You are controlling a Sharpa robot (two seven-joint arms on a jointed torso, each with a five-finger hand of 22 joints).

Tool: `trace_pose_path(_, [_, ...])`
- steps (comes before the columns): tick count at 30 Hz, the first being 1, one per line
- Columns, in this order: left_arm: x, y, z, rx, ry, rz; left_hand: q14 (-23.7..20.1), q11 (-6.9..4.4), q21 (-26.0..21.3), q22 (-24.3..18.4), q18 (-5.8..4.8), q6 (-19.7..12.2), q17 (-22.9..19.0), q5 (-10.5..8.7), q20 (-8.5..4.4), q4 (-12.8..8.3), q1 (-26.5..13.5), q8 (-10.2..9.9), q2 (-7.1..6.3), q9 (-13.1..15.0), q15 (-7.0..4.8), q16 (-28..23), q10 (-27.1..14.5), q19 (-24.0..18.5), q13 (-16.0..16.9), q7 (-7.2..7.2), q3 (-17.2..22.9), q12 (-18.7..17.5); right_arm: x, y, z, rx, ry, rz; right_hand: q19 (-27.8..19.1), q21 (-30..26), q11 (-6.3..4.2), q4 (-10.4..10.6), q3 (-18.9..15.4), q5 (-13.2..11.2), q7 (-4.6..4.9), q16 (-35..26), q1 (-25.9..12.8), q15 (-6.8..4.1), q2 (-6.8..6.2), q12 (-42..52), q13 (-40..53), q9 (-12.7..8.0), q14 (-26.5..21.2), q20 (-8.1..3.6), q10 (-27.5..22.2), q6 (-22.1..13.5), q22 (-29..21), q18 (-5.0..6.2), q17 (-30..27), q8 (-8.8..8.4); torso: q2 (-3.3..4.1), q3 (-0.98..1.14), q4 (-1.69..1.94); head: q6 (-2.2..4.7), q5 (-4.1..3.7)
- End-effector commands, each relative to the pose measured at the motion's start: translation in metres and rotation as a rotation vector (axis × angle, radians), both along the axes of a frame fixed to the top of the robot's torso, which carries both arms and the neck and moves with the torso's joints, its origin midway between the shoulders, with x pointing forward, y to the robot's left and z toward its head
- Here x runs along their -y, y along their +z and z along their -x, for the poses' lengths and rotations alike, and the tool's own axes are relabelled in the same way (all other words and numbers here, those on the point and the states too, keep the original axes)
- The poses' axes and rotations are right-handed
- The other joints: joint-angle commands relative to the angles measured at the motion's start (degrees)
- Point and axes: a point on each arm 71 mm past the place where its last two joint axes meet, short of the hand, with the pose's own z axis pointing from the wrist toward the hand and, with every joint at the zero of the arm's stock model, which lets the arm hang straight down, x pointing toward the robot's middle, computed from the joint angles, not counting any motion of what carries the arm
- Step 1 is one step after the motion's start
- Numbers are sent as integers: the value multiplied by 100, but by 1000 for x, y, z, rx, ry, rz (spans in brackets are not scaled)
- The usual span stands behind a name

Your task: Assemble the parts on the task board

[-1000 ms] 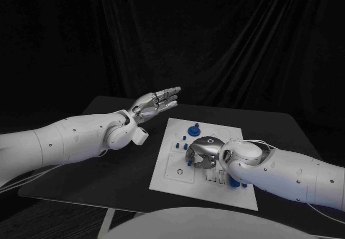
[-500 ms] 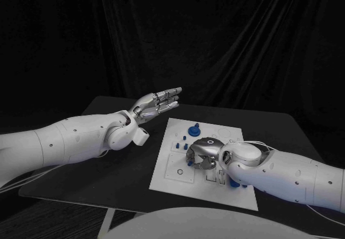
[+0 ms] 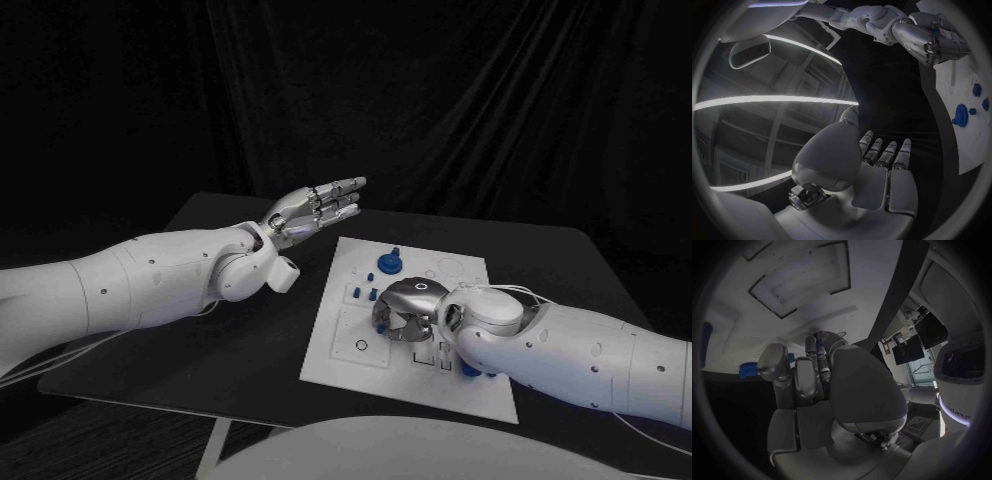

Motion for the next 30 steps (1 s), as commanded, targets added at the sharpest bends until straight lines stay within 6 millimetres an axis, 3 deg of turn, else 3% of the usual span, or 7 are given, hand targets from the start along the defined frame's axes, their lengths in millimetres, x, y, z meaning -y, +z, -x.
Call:
trace_pose_path(1, [2,3,1,28,-8,51,4,-49,-6,0,-67,5,6,40,9,-34,61,30,-9,10,47,24,10,-5,4,39,4,6,0,-4,3,-11,1,18,-66,-53,-13,-41,17,-77,12,-32,-85,-17,1,41,32,-3,-41,-6,17,-171,689,-12,-25,-115,1,0,2,-1,-2])
trace_pose_path(7, [2,3,1,26,-10,50,7,-67,-6,-3,-68,33,7,46,9,-50,72,35,-3,14,47,27,9,-4,3,72,14,5,2,-6,3,-19,-10,36,-163,-267,-21,-12,49,-421,-60,-135,-235,-16,-54,93,100,-117,-124,-10,-102,-726,635,22,-181,-471,-1,-1,0,-1,3])
trace_pose_path(8, [2,3,1,26,-10,50,7,-68,-6,-3,-68,34,7,47,9,-51,73,35,-2,14,47,27,9,-4,3,73,15,5,2,-6,3,-19,-14,38,-199,-351,-18,3,47,-518,-118,-183,-281,-11,-81,125,128,-161,-162,-5,-129,-873,613,35,-253,-566,-1,-1,0,-1,4])
trace_pose_path(12, [2,2,1,24,-10,49,7,-68,-6,-3,-68,34,7,47,9,-51,73,35,-2,14,47,27,9,-4,3,73,15,5,5,-4,2,8,-29,34,-209,-408,-15,58,-1,-775,-195,-205,-407,-9,-141,204,193,-231,-178,3,-174,-1077,601,40,-296,-696,1,0,1,-1,1])
trace_pose_path(18, [0,1,1,22,-7,47,6,-73,-6,-4,-68,40,7,52,9,-57,76,36,0,14,48,27,8,-4,3,81,18,1,11,3,1,100,-47,18,-230,-551,17,207,-215,-1248,-426,-264,-641,17,-236,302,289,-378,-225,27,-313,-1498,572,52,-408,-915,0,-1,0,-1,6])
trace_pose_path(23, [-1,1,2,21,-5,46,6,-73,-6,-4,-68,40,7,52,9,-57,76,36,0,14,48,27,8,-4,3,81,18,1,19,19,-4,179,-64,4,-321,-806,73,308,-419,-1398,-534,-381,-677,65,-266,321,337,-469,-328,65,-527,-1690,511,86,-591,-988,-5,-2,0,-1,7])
trace_pose_path(30, [-2,1,2,21,-3,45,8,-75,-7,-9,-69,44,7,64,9,-65,82,37,1,15,48,29,7,-4,3,86,22,1,35,56,-18,284,-76,-33,-310,-843,86,424,-578,-1504,-502,-382,-660,80,-215,404,406,-500,-335,87,-633,-1601,509,89,-610,-912,-18,-7,-1,-1,10])
